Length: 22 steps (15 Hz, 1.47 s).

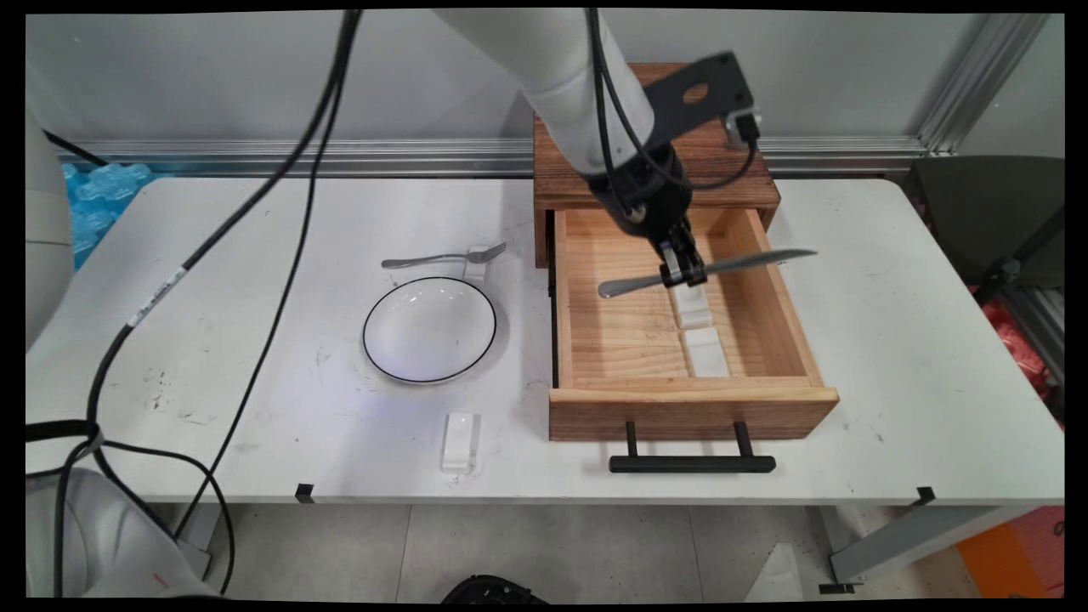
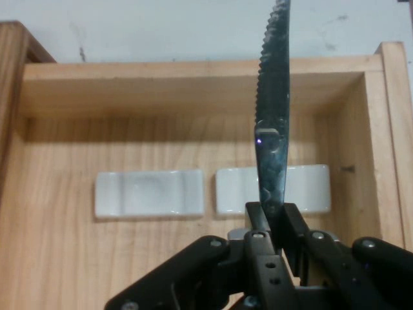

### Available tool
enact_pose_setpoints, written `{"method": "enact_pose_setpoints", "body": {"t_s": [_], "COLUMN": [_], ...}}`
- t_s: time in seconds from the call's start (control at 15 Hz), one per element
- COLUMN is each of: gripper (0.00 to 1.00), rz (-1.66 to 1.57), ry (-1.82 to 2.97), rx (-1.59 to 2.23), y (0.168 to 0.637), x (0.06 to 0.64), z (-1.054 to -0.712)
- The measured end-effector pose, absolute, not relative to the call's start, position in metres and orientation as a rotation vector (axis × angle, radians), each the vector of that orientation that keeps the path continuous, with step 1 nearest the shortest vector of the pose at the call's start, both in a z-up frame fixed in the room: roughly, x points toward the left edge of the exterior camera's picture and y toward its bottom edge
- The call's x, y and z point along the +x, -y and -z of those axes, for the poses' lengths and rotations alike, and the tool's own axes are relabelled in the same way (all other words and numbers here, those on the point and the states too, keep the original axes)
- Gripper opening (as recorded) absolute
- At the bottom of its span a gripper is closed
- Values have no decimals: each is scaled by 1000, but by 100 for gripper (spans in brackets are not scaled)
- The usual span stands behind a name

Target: Place the picked object into the drawer

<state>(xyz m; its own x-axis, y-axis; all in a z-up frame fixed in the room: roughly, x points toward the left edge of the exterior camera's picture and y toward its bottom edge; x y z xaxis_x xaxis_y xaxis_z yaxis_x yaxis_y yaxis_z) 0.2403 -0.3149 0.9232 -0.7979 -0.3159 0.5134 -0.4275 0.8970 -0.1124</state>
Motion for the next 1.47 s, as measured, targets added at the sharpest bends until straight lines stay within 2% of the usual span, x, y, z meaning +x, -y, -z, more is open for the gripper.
{"method": "enact_pose_setpoints", "body": {"t_s": [0.73,1.47], "gripper": [0,0], "rz": [-252,-210], "ry": [2609,2628], "rx": [573,588], "y": [323,327], "x": [231,230], "z": [-859,-822]}}
